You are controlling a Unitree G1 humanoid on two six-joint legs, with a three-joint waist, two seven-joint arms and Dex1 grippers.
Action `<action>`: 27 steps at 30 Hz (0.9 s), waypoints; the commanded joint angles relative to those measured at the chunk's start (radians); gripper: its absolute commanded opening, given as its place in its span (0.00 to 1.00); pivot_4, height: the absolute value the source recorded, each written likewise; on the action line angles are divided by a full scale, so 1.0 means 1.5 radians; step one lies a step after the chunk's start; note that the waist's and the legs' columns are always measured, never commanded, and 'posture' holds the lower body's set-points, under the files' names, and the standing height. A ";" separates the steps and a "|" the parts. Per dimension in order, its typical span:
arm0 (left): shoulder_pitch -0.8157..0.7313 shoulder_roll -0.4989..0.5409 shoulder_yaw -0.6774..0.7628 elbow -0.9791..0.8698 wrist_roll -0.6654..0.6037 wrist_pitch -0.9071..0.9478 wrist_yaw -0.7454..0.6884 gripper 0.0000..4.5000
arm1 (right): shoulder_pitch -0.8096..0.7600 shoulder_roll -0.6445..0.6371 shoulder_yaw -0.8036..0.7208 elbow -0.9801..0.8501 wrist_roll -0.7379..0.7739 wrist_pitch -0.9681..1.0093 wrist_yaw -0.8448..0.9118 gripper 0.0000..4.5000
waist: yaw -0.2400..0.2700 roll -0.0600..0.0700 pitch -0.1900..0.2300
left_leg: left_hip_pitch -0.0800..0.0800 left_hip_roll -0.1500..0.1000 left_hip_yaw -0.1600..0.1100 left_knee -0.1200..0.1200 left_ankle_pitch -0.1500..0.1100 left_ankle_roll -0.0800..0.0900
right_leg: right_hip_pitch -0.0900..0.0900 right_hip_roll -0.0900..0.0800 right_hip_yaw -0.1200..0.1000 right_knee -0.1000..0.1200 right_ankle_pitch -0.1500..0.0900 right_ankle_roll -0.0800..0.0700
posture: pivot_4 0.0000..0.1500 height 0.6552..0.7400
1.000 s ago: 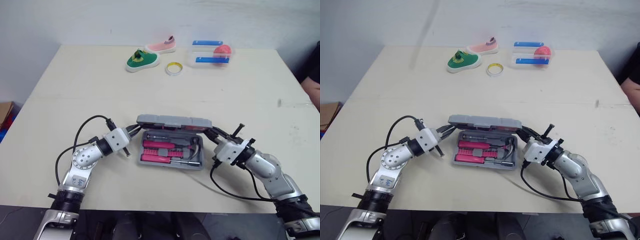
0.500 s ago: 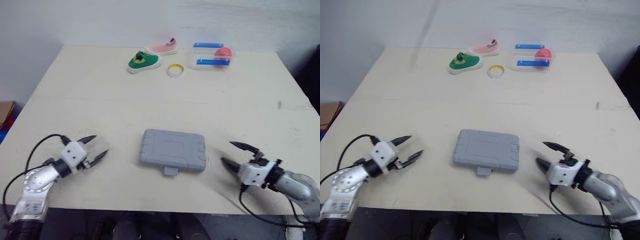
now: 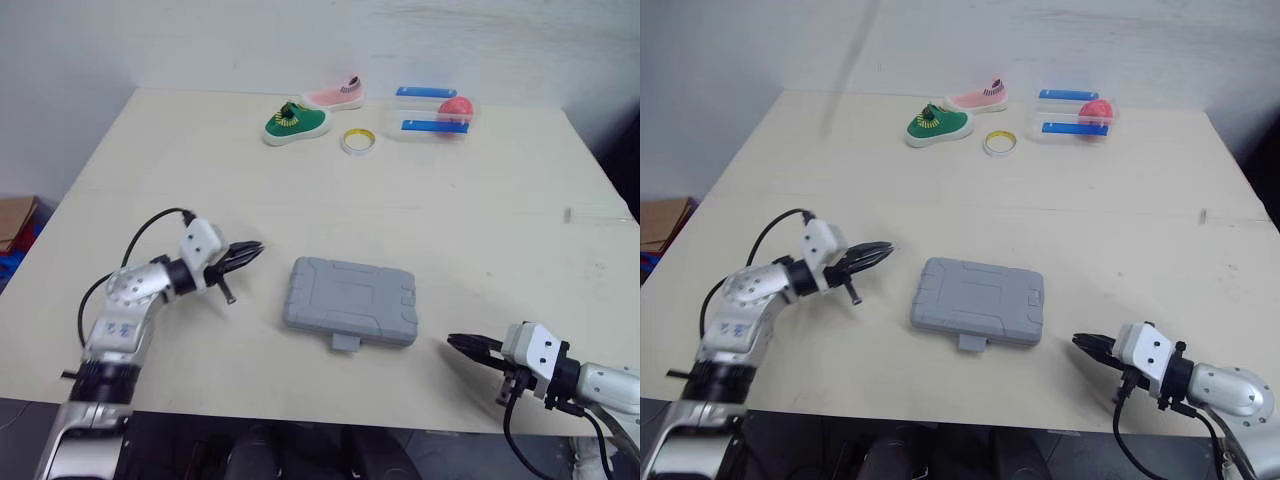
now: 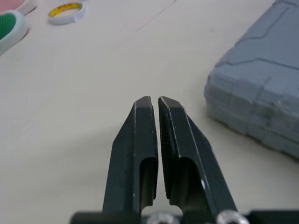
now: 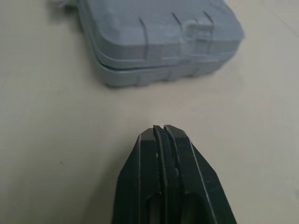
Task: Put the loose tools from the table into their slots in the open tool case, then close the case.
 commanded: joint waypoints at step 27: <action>-0.123 -0.084 -0.089 0.258 0.107 -0.132 -0.185 0.03 | -0.248 0.159 0.129 0.101 -0.154 0.076 0.039 0.02 | -0.001 -0.001 0.000 | -0.001 0.001 0.003 0.002 0.000 0.000 | -0.004 0.000 0.000 0.003 0.000 0.001 | 1.00 1.00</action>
